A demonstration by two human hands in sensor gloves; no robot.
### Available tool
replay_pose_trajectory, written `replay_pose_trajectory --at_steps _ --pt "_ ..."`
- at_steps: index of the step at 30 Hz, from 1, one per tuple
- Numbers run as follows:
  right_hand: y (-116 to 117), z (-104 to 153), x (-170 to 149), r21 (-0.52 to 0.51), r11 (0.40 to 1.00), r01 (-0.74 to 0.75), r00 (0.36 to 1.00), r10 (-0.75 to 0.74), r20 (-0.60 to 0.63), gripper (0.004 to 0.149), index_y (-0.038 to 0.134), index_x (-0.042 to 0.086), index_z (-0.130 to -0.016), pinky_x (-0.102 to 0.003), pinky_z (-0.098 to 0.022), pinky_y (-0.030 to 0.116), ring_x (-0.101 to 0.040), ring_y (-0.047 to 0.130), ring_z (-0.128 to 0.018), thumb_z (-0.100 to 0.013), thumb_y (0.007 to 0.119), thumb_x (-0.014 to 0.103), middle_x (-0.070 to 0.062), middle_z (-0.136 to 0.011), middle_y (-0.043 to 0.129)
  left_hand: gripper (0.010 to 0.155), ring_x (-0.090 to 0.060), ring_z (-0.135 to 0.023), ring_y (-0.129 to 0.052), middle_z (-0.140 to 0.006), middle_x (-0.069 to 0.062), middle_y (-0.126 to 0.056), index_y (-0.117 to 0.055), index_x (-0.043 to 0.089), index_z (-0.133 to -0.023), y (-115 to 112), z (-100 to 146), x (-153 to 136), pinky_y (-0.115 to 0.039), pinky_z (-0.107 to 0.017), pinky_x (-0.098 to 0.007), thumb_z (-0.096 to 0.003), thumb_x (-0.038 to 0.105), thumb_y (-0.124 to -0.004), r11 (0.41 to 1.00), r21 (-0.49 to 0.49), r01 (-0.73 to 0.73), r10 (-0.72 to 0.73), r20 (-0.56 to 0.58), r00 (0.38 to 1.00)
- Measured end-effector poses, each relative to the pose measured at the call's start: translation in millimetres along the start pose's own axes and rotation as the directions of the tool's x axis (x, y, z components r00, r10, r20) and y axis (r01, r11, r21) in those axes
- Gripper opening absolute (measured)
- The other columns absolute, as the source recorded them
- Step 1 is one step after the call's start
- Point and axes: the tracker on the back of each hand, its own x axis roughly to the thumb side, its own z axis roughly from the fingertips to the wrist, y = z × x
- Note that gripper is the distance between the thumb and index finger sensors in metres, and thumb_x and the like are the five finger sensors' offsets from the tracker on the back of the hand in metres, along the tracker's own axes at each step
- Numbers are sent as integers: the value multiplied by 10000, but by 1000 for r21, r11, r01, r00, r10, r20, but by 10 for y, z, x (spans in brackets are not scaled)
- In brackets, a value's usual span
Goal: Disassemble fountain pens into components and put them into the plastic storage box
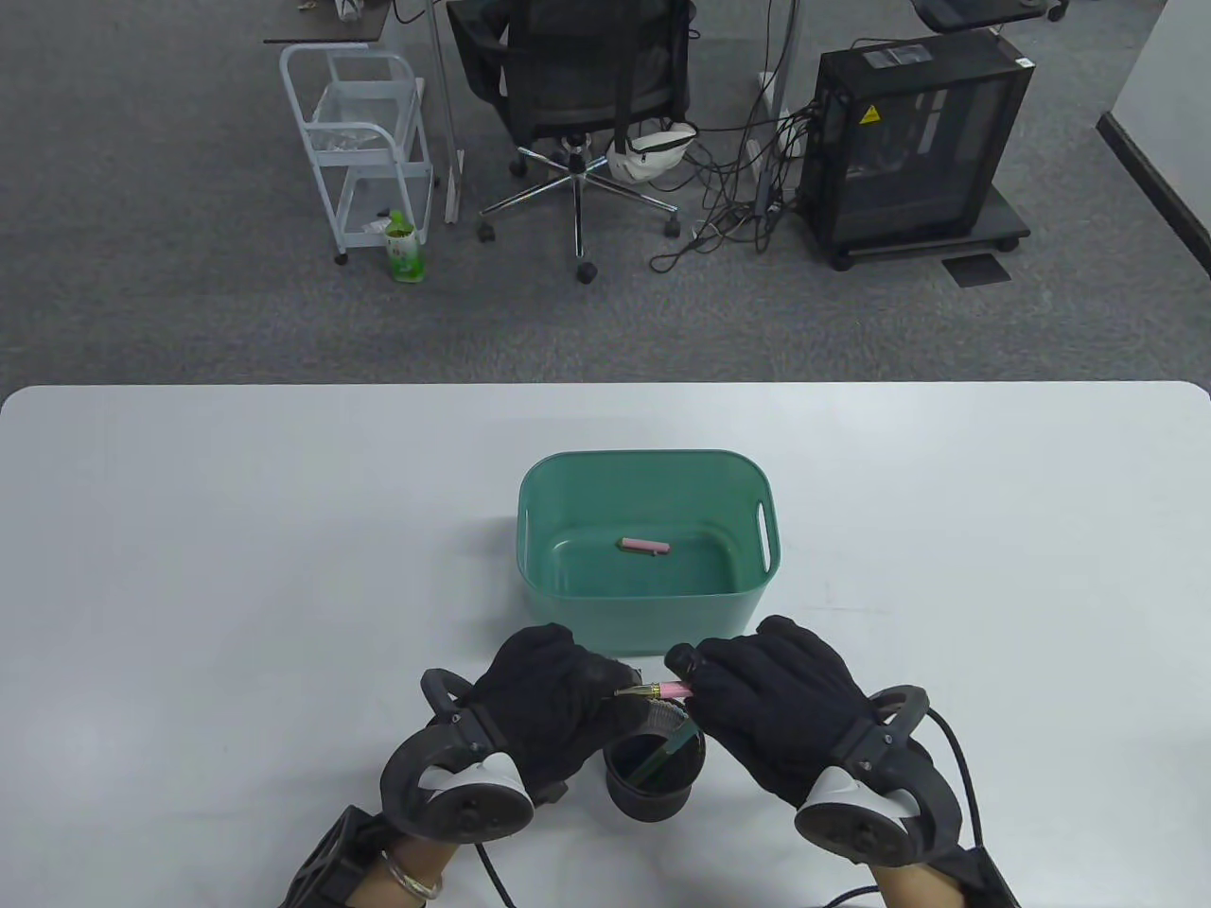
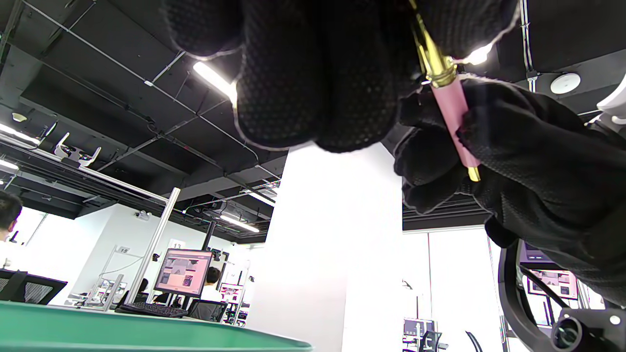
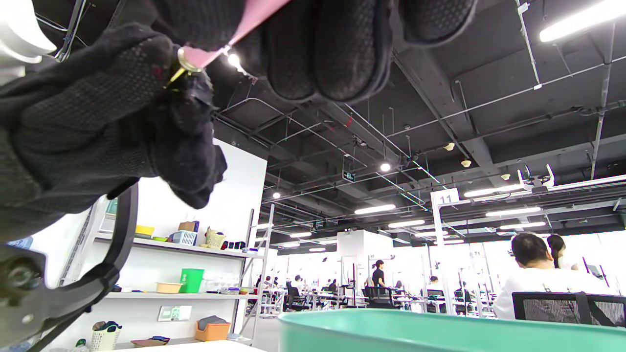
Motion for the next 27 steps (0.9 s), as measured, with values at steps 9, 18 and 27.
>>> replay_pose_trajectory --at_steps 9,18,27 --pt "2 2 7 1 1000 3 1000 -3 2 439 804 317 -967 -464 -722 651 -147 894 -745 -563 706 458 43 -881 869 511 -195 -458 -1046 -532 -8 -1085 -934 127 -699 3 1 -9 -756 -622 -457 -651 521 -612 1000 14 -5 5 -1 1000" --pt "-3 3 3 -1 1000 -1 1000 1 -1 439 805 317 -966 -465 -723 650 -145 895 -744 -563 706 459 44 -880 870 584 -233 -610 -1007 -700 -44 -1043 -864 114 -857 -1 7 -17 -703 -679 -492 -639 585 -597 1000 -9 -3 3 -8 1000" --pt "-6 4 -8 -2 1000 -6 1000 6 -5 441 804 316 -967 -465 -721 652 -145 896 -742 -562 706 460 45 -880 870 604 -253 -878 -862 -991 -63 -857 -619 144 -1062 -2 9 8 -577 -794 -524 -632 559 -709 1000 -21 19 -19 3 1000"
